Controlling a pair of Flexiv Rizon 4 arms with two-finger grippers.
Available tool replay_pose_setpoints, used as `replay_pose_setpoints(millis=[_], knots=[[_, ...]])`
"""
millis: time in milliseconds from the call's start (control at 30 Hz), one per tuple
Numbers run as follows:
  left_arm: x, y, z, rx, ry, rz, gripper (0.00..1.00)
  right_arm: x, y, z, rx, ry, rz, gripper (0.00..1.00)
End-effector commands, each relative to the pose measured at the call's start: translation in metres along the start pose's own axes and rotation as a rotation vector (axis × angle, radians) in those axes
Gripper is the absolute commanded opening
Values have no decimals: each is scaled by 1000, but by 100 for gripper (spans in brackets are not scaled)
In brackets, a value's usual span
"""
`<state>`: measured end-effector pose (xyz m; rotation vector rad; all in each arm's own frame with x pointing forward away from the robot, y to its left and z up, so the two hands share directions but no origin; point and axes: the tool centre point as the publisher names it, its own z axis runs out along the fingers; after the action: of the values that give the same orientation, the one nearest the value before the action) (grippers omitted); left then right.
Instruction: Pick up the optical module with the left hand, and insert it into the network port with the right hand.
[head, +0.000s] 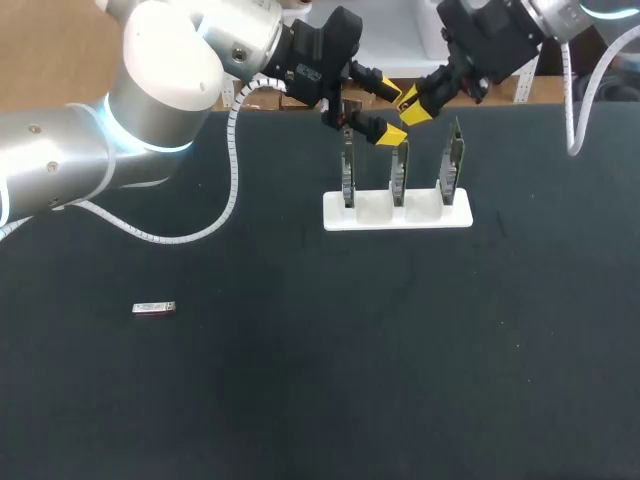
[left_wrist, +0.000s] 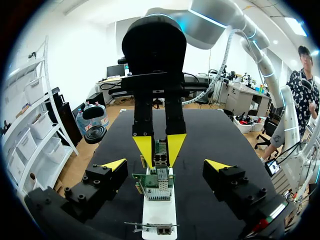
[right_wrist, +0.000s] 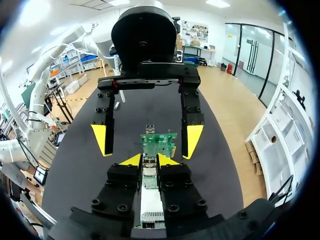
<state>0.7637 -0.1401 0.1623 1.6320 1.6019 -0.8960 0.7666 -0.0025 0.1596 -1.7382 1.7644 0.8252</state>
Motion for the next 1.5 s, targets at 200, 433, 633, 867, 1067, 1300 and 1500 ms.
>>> replay_pose_setpoints(millis=[200, 433, 633, 867, 1067, 1300, 1500], knots=[[0, 0, 0, 1, -1, 2, 100, 2, -2, 2, -8, 0, 6, 0], [0, 0, 0, 1, -1, 2, 100, 3, -2, 2, -14, -2, 12, 10], [0, 0, 0, 1, -1, 2, 100, 3, -1, 3, -18, -5, 14, 100], [0, 0, 0, 1, -1, 2, 100, 3, 0, -8, 6, -92, 38, 100], [0, 0, 0, 1, -1, 2, 100, 7, 3, -21, 8, -204, 46, 100], [0, 0, 0, 1, -1, 2, 100, 7, 7, -24, -4, -223, 35, 100], [0, 0, 0, 1, -1, 2, 100, 8, 9, -25, -3, -221, 35, 100]])
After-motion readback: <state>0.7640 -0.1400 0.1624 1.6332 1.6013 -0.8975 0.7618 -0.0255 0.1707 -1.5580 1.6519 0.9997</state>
